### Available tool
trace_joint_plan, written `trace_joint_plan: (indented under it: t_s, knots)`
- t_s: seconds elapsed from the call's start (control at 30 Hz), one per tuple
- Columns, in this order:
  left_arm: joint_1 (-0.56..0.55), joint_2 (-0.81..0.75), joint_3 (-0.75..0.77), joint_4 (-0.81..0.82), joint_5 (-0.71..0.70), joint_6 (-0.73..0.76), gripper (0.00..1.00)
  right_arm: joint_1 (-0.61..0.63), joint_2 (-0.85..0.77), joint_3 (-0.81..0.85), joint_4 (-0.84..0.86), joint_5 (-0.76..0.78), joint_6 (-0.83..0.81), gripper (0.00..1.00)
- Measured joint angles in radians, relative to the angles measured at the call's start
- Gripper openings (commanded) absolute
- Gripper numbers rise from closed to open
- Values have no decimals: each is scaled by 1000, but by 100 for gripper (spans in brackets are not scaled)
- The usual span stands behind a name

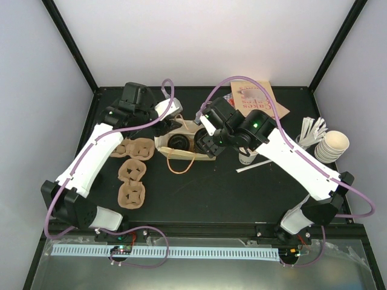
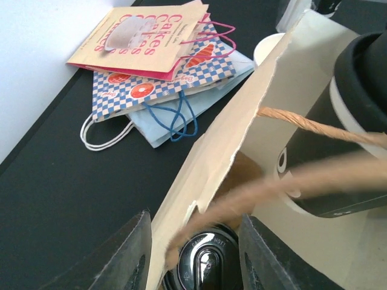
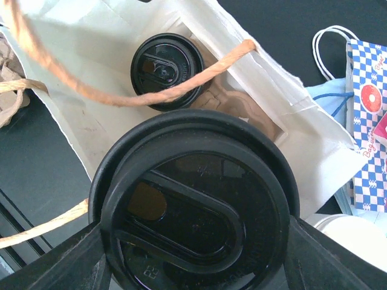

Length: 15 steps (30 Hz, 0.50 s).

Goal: Pack the takeout coffee

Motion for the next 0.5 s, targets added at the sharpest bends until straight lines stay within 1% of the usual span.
trace_joint_plan:
  t_s: [0.07,0.1,0.17,0.2,0.23,0.5]
  knots:
    - [0,-6,-14,10,-18,0,36,3,-2,0,0,3,0,68]
    - [0,-8,-18,14,-26,0,31,6,-2,0,0,5,0,67]
    - [-1,-8,-18,22,-34,0,15,14,-4,0,1,10,1,67]
    - [-3,-8,-18,26,-39,2,5,19,-5,0,2,11,2,67]
    - [-5,-8,-18,27,-41,-6,2,22,-7,0,4,13,3,67]
    - [-45,-24,-29,53,-53,-21,1,62,-55,-73,54,64,11,69]
